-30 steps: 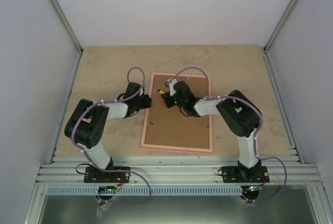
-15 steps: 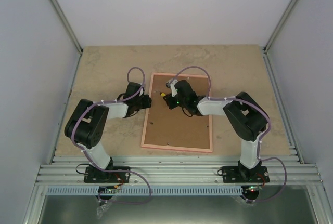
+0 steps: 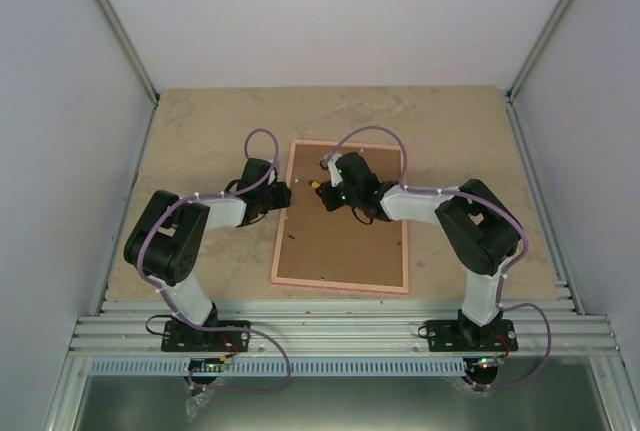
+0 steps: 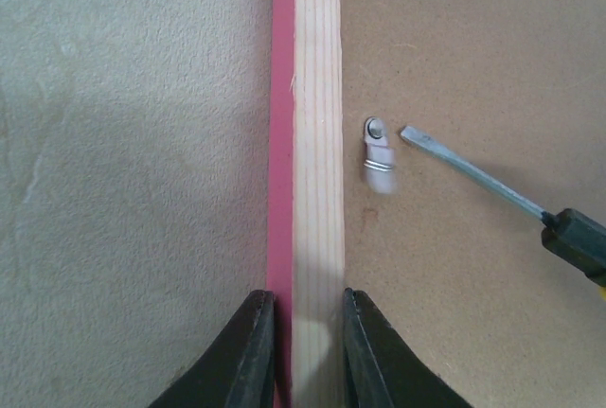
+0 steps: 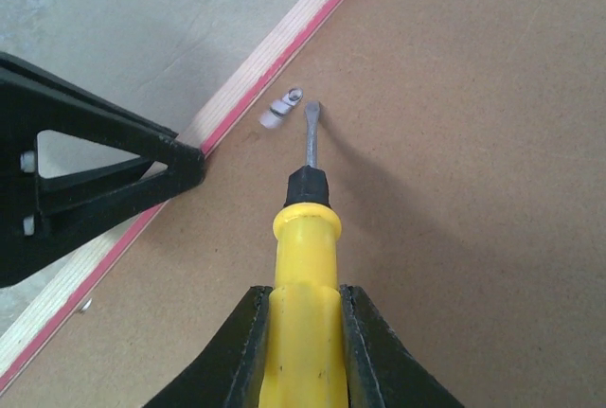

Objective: Take the photo out of the frame

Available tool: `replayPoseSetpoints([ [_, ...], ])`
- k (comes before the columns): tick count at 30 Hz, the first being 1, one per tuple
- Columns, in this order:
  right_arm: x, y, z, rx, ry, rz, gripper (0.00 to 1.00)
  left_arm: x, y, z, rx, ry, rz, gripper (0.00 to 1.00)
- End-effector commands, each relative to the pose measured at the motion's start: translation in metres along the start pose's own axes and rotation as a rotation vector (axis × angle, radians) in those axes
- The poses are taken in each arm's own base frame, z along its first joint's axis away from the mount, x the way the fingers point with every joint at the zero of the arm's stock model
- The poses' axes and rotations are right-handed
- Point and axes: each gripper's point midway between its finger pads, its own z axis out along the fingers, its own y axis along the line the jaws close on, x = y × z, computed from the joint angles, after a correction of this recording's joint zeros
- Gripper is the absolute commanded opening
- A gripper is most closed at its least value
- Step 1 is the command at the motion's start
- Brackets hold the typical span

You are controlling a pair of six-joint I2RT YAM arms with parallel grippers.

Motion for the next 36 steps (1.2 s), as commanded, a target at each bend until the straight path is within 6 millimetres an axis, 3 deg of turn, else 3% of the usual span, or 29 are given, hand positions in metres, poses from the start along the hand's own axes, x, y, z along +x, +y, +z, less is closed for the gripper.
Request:
replayPoseSetpoints([
  [1,0.007,0.006,-0.01,-0.013,0.05,-0.007,0.0,0.055,0.016,0.005,-0.047,0.189,-0.028,0.18],
  [13,-0.012,0.014,-0.023,-0.04,-0.022,-0.027,0.0,0.052,0.01,0.001,-0.02,0.172,-0.052,0.19],
  [23,-0.036,0.019,-0.006,-0.048,-0.041,-0.05,0.0,0.052,0.013,0.001,-0.031,0.172,-0.044,0.18],
  [36,-0.026,0.012,0.01,-0.017,0.012,-0.036,0.01,0.052,0.013,0.0,-0.036,0.173,-0.039,0.18],
])
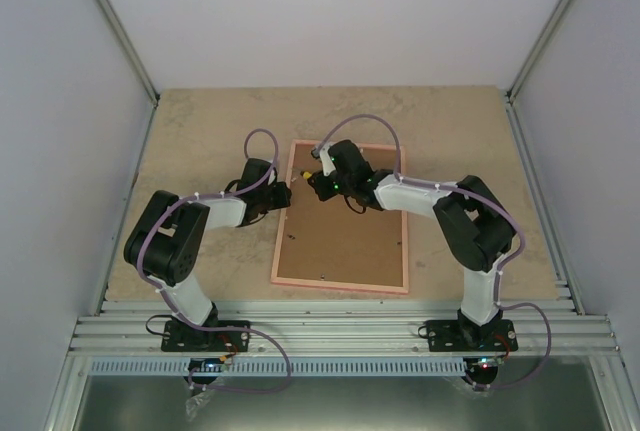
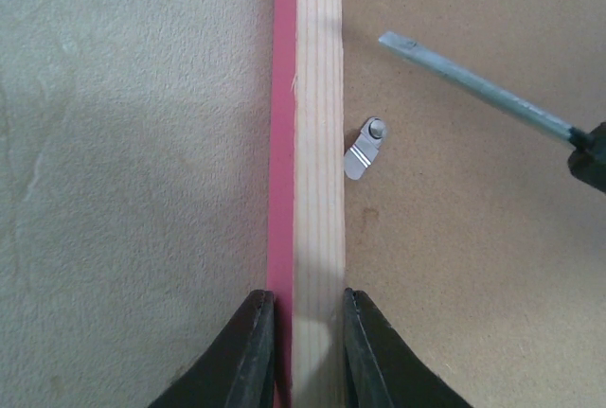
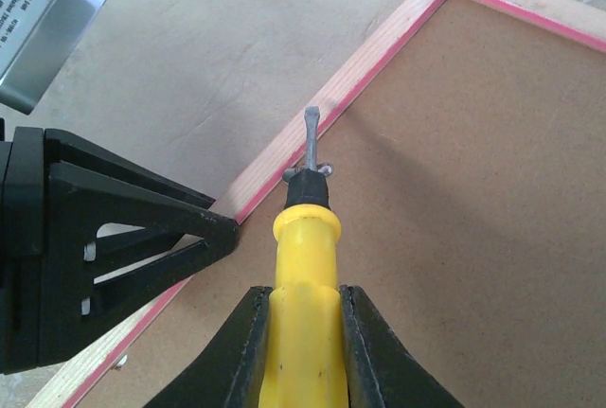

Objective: Take the photo out of the frame

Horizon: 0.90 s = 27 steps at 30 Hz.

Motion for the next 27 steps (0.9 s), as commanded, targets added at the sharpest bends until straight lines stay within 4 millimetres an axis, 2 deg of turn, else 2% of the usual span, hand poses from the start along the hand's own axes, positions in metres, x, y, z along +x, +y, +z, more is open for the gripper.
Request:
replayPoseSetpoints([
  [1,0.008,-0.001,0.006,0.008,0.024,0.0,0.0,0.052,0.014,0.001,-0.037,0.175,-0.034,0.18],
  [11,0.02,-0.005,0.011,0.024,0.068,0.001,0.0,0.053,0.014,0.001,-0.038,0.177,-0.034,0.18],
  [27,0.028,0.008,0.008,-0.026,0.135,-0.047,0.01,0.053,0.014,0.002,-0.039,0.179,-0.034,0.18],
])
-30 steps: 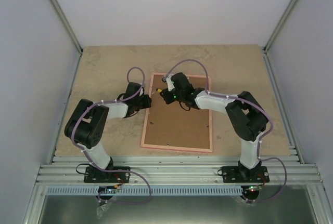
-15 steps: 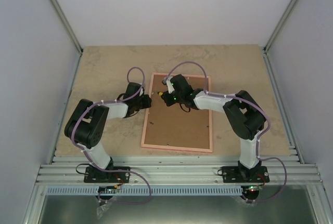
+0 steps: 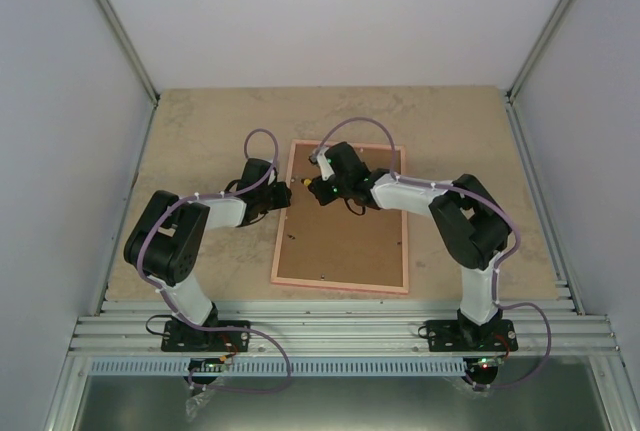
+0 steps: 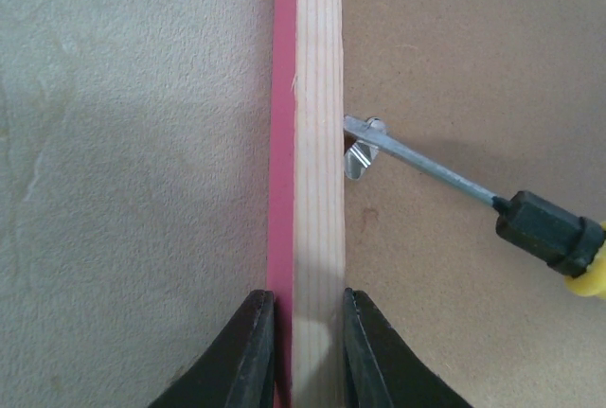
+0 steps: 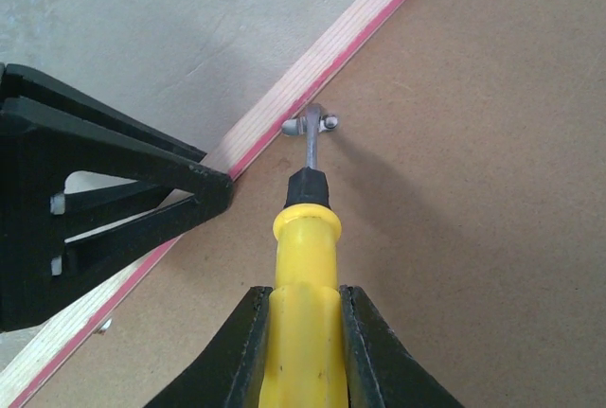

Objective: Take the photo out of the frame

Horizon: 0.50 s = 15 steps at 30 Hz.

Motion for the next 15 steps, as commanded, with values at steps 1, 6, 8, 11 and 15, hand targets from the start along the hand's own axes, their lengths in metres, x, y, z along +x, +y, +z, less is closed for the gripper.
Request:
replayPoseSetpoints([
  [1,0.008,0.01,0.001,-0.03,0.052,-0.03,0.01,0.053,0.014,0.002,-0.039,0.18,-0.033,0.18],
  [6,0.013,0.009,-0.002,-0.02,0.068,-0.036,0.01,0.053,0.015,0.002,-0.041,0.18,-0.034,0.18],
  [8,0.013,0.007,-0.004,-0.007,0.067,-0.037,0.0,0.053,0.014,0.002,-0.041,0.18,-0.034,0.18],
  [11,0.013,0.004,-0.008,0.01,0.066,-0.038,0.0,0.053,0.014,0.002,-0.041,0.179,-0.033,0.18],
  [15,0.014,0.002,-0.012,0.024,0.063,-0.038,0.0,0.053,0.014,0.002,-0.039,0.179,-0.034,0.18],
])
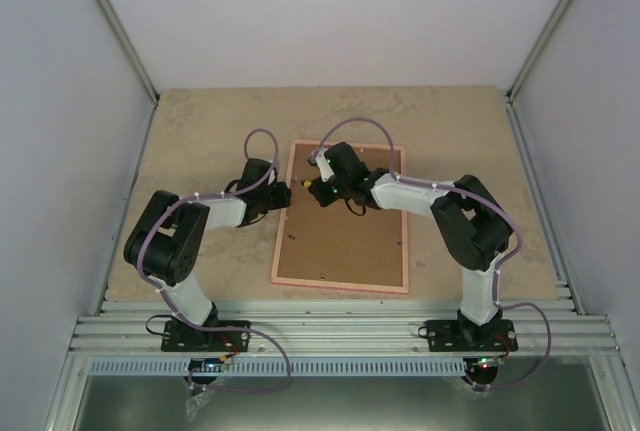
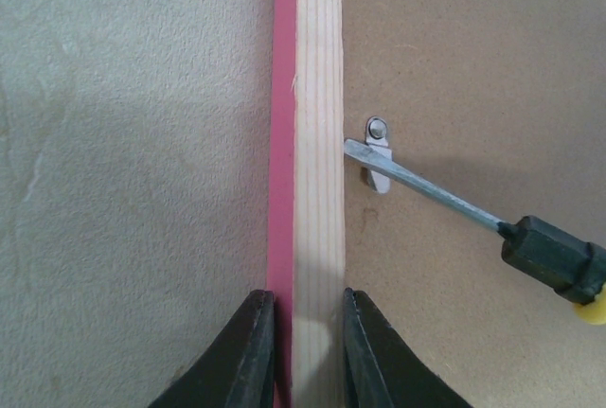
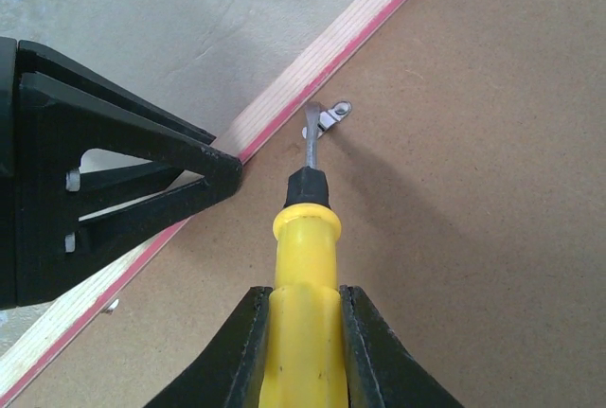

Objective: Take the photo out of the frame

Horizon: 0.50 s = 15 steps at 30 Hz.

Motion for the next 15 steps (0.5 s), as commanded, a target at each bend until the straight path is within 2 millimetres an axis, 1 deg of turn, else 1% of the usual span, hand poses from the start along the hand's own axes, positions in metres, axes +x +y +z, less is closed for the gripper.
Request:
replayPoseSetpoints([
  [1,0.0106,-0.002,-0.0101,0.031,0.039,-0.011,0.0,0.0526,0.0142,0.0017,-0.04,0.179,-0.033,0.18],
  [15,0.0111,-0.0066,-0.0182,0.059,0.026,-0.007,0.0,0.0522,0.0153,0.0013,-0.046,0.177,-0.032,0.18],
])
